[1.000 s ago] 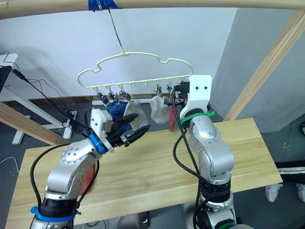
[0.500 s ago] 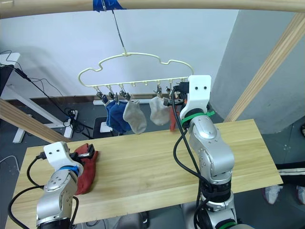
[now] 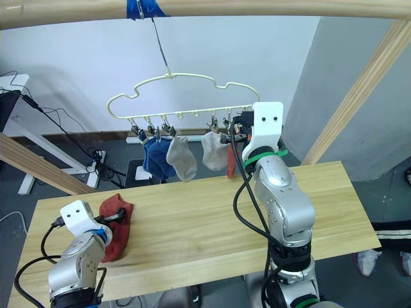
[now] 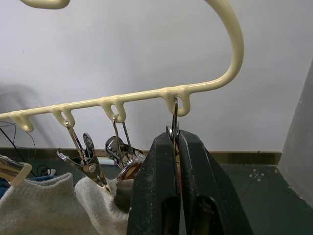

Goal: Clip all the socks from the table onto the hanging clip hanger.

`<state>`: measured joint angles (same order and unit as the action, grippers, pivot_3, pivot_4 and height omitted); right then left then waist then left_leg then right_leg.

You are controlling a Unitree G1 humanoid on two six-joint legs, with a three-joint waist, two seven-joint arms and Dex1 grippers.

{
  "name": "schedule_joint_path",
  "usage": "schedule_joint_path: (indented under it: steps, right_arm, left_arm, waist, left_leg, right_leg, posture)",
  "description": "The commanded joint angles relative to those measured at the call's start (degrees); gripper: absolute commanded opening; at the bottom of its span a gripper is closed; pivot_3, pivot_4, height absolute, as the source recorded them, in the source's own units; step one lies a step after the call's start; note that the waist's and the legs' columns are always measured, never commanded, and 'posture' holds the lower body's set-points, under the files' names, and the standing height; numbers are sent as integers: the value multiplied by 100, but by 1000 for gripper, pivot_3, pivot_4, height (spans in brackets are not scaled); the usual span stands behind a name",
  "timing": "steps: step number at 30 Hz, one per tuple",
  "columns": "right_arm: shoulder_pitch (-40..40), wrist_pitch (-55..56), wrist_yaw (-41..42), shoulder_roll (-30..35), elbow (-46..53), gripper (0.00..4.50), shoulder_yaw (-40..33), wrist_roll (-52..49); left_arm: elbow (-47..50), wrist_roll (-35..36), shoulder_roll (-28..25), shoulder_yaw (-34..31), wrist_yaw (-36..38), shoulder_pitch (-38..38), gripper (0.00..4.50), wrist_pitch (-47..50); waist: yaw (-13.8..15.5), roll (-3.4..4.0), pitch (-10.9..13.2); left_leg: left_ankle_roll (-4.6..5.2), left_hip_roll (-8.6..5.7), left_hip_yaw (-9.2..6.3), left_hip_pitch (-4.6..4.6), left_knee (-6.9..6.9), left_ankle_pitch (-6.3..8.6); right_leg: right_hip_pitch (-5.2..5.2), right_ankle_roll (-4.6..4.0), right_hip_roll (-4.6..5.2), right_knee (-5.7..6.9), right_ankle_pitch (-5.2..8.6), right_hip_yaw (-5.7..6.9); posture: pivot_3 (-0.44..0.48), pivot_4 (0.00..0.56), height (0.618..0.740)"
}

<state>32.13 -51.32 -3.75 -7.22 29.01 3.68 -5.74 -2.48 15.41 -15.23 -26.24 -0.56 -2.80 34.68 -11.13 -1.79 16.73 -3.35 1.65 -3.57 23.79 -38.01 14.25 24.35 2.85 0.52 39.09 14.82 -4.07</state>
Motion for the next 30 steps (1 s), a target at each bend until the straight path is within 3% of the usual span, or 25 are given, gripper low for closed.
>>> schedule_joint_path:
  steps: [1,8,13,18,22,25,30]
  right_arm:
    - [116,194,39,-7,176,0,98,-16]
    - [118,207,36,0,175,0,108,-8]
    - [118,209,23,20,174,0,103,6]
    - [116,213,6,36,169,0,112,21]
    - [119,224,-14,53,183,0,111,34]
    - [129,219,-20,59,206,0,102,36]
    - [193,197,-39,70,248,0,71,40]
  left_arm:
    - [61,88,123,32,9,193,3305,252]
    - [272,313,140,197,463,331,1344,254]
    - [966,-19,-496,1946,2511,458,99,-959]
    - [1155,87,-723,2734,3729,-2,9,-1698]
    - [1311,358,-611,3221,4462,-570,9,-1852]
    - [1344,423,-364,3404,4462,-926,9,-1793]
    - [1287,258,504,3513,3773,-1614,9,-1886]
  waist:
    - [0,1,-7]
    - [-6,5,-18]
    - [18,8,-19]
    - [-18,8,-20]
    - [-13,9,-21]
    - [-18,10,-21]
    - [-12,9,-22]
  left_leg:
    - [0,0,0,-1,0,0]
    - [0,1,1,-3,2,0]
    - [0,0,5,-1,5,0]
    - [-2,1,11,2,5,-1]
    - [-1,6,8,1,13,-1]
    - [0,2,19,2,12,0]
    - [0,1,12,6,7,0]
  right_leg:
    - [0,0,0,0,0,0]
    - [0,0,-1,0,0,-1]
    - [1,0,-1,-3,0,-3]
    - [2,0,1,-10,0,-6]
    - [5,0,-9,-7,0,-5]
    - [5,1,-5,-12,0,-14]
    - [4,2,-5,-11,0,-9]
  posture:
    - [-243,257,737]
    - [-243,257,737]
    - [-246,256,737]
    - [-254,256,737]
    - [-258,254,737]
    - [-258,254,737]
    - [-273,251,737]
